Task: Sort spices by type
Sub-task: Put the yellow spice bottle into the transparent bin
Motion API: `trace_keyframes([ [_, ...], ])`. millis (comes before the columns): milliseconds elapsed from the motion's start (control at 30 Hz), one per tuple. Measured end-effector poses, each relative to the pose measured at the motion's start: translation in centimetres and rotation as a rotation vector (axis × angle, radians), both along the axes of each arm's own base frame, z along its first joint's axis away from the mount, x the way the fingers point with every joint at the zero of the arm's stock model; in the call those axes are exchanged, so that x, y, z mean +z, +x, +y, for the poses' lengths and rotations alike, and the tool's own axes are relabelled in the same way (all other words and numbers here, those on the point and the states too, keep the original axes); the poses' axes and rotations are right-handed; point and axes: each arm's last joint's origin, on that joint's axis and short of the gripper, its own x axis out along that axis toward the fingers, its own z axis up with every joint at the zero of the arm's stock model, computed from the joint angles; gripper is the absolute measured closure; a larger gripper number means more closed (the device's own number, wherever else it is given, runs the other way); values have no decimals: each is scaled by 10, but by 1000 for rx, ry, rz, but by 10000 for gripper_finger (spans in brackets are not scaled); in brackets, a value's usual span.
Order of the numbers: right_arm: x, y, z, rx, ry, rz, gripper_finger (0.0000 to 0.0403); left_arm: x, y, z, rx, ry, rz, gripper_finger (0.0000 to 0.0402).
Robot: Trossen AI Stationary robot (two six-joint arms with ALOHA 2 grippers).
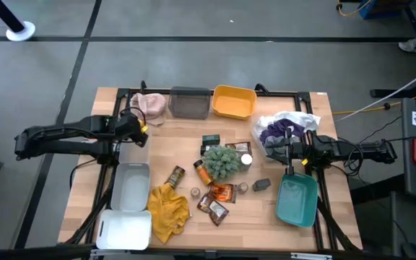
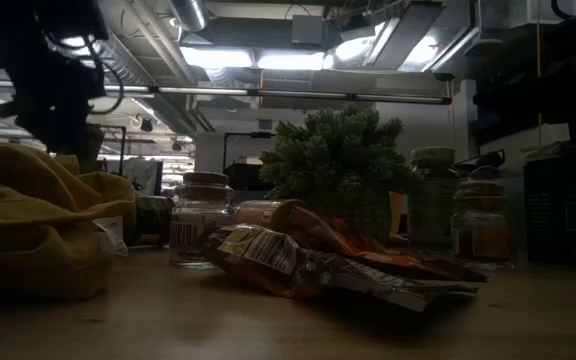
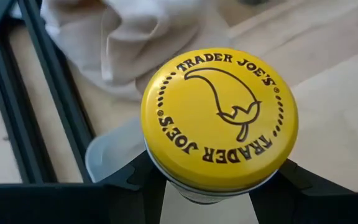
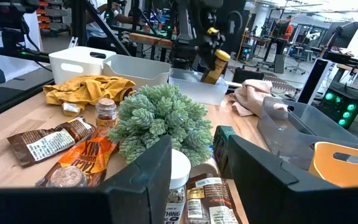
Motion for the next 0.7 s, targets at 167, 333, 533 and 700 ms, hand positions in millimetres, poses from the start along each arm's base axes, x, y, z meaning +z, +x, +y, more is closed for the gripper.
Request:
trace_keyframes([
  [167, 0, 0, 0, 0, 0, 0, 244, -17, 2, 1, 48, 12, -31, 234],
  [333, 0, 0, 0, 0, 0, 0, 244, -30, 5, 2, 73, 34, -62, 232],
  [533, 0, 0, 0, 0, 0, -1, 244, -43, 4, 2, 111, 23, -79, 227],
  [700, 0, 0, 0, 0, 0, 0, 244, -51, 4, 2, 118, 35, -91, 223],
])
